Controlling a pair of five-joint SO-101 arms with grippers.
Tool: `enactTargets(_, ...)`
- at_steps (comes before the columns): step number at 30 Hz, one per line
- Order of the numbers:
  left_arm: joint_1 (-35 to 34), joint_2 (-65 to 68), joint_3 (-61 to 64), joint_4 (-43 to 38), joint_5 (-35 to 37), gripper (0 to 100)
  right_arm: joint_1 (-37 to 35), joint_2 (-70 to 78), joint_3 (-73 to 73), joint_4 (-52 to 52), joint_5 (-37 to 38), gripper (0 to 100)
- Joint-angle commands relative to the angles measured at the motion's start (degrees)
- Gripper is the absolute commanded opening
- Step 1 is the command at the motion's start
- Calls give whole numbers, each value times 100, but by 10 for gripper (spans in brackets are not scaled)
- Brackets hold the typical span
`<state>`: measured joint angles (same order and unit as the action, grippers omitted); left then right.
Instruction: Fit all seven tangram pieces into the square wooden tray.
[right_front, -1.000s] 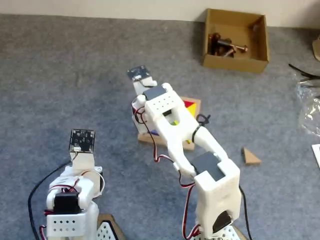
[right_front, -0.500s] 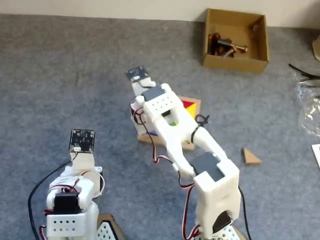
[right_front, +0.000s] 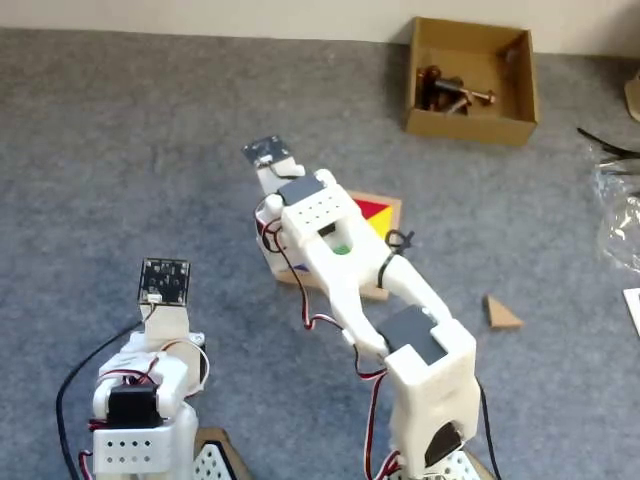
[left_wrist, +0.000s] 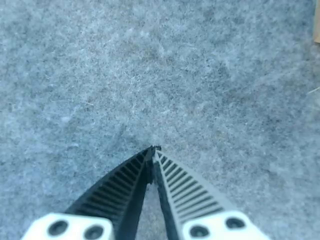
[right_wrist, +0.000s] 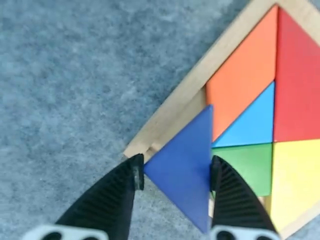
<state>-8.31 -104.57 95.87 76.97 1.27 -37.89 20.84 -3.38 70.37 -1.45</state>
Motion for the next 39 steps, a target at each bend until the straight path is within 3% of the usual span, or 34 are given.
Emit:
enactTargets(1,-75,-31,127,44,-35,7,-31,-57,-40,-127,-9,173)
enactTargets(16,-75,-31,127,44,-35,7,-66,462,-84,-92,-9,176)
enactTargets(24,-75,-31,127,44,-35,7,-66,462,-92,-84,-9,304)
enactTargets(39,-75,-31,127,44,-35,7,-127,-154,-312,-75,-53,308)
